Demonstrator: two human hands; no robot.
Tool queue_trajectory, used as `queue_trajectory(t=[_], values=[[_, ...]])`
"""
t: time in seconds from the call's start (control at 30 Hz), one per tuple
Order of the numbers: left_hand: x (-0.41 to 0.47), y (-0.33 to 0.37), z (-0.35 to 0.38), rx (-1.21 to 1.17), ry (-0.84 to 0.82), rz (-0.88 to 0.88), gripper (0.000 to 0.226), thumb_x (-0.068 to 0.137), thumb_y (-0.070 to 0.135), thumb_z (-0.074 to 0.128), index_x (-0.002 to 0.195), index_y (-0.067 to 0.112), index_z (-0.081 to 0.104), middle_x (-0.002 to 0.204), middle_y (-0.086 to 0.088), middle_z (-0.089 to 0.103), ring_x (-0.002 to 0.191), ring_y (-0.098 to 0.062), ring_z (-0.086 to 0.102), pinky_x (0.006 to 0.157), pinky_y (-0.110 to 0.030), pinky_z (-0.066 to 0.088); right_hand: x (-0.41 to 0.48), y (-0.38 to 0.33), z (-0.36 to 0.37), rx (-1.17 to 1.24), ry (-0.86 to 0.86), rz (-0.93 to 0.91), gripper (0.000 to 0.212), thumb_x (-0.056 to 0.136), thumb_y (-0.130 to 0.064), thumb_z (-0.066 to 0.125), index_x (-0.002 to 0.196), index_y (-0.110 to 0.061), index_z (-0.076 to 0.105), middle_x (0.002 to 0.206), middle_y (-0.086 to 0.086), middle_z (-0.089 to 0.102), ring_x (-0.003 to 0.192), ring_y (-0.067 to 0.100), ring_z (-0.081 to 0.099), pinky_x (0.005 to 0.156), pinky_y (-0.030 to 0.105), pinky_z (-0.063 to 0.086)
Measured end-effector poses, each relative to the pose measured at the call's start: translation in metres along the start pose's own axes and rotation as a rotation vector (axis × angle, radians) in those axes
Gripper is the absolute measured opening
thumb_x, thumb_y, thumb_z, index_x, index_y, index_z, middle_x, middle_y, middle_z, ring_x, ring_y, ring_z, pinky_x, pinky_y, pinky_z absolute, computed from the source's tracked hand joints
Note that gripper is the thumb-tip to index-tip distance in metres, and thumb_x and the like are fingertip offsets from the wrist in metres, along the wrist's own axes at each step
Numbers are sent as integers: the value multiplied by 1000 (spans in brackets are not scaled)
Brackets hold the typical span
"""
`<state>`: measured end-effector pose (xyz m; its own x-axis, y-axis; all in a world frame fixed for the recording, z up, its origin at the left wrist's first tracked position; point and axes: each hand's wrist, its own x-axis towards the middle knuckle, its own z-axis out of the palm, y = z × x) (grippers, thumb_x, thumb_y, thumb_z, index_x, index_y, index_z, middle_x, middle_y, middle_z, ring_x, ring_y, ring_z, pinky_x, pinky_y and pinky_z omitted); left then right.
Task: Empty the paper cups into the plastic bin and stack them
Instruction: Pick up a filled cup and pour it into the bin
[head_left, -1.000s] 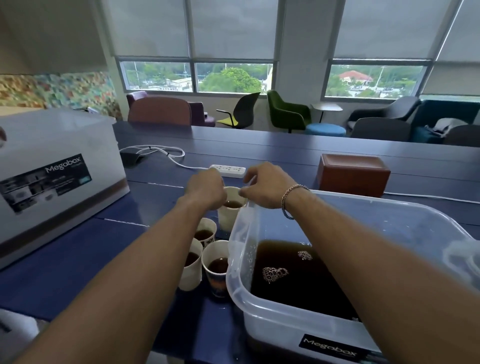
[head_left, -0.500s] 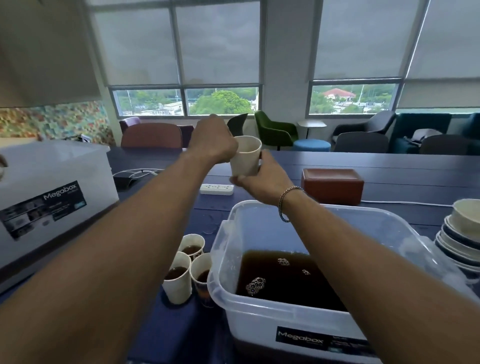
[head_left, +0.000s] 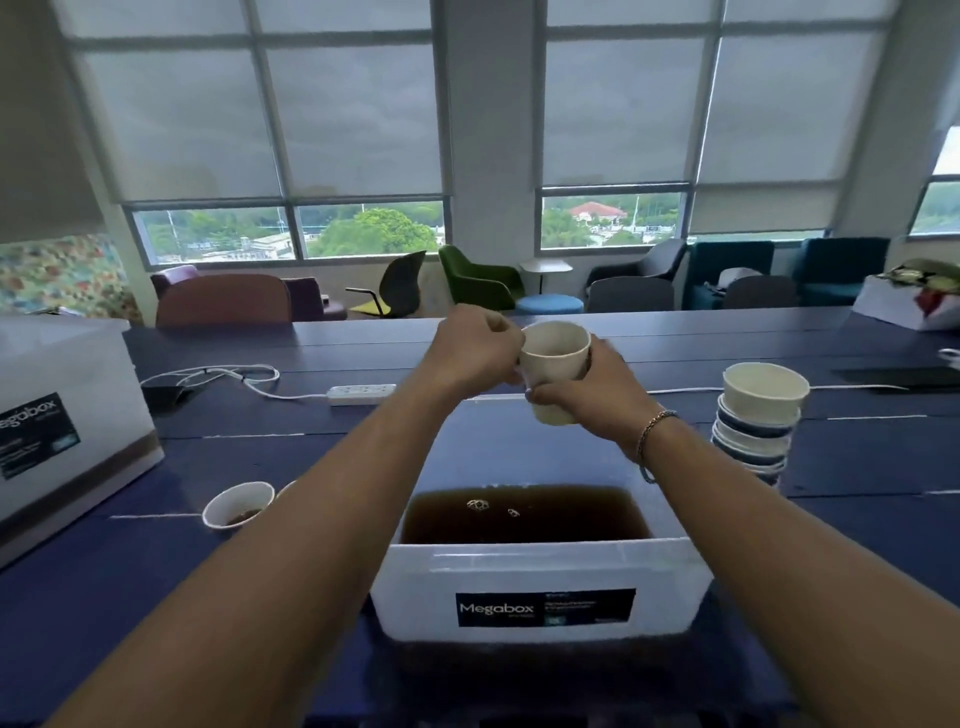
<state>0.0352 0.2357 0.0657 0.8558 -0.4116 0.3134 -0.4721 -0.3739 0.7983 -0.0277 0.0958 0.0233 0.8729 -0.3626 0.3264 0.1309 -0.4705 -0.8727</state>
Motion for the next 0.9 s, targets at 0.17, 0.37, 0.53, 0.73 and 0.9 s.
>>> queue_trajectory(t=[0.17, 0.37, 0.53, 0.73, 0.9], values=[[-13, -23, 11, 105, -11, 40, 28, 103, 30, 46, 112, 17, 69, 107, -1, 71, 95, -16, 65, 78, -30, 50, -9, 14, -15, 91, -78, 99, 59, 73, -19, 83, 120, -30, 49, 109, -7, 58, 98, 15, 56, 81, 42, 58], [-17, -76, 5, 556, -84, -87, 38, 101, 33, 44, 138, 31, 51, 148, -1, 48, 134, -26, 42, 113, -57, 30, -12, 25, -16, 79, -127, 98, 52, 75, -16, 81, 116, -30, 52, 103, -7, 61, 92, 14, 58, 74, 34, 58], [-19, -79, 2, 569, -95, -107, 42, 101, 28, 42, 143, 30, 47, 153, -3, 42, 140, -29, 35, 115, -60, 22, -18, 30, -17, -193, -70, 72, 52, 52, -47, 79, 101, -41, 63, 91, -19, 68, 88, 7, 64, 74, 32, 57], [-25, -77, 2, 508, -104, -115, 41, 100, 23, 46, 141, 30, 49, 152, -3, 43, 137, -28, 40, 115, -55, 30, -26, 27, -17, -496, -127, 26, 54, 69, -32, 81, 118, -25, 58, 105, -6, 64, 93, 14, 55, 74, 23, 38], [-30, -73, 3, 518, -110, -96, 42, 100, 22, 47, 140, 30, 50, 155, 0, 40, 140, -25, 38, 116, -53, 29, -30, 27, -18, -600, -142, 14, 55, 73, -34, 79, 122, -23, 56, 107, -5, 61, 92, 16, 50, 76, 24, 34]])
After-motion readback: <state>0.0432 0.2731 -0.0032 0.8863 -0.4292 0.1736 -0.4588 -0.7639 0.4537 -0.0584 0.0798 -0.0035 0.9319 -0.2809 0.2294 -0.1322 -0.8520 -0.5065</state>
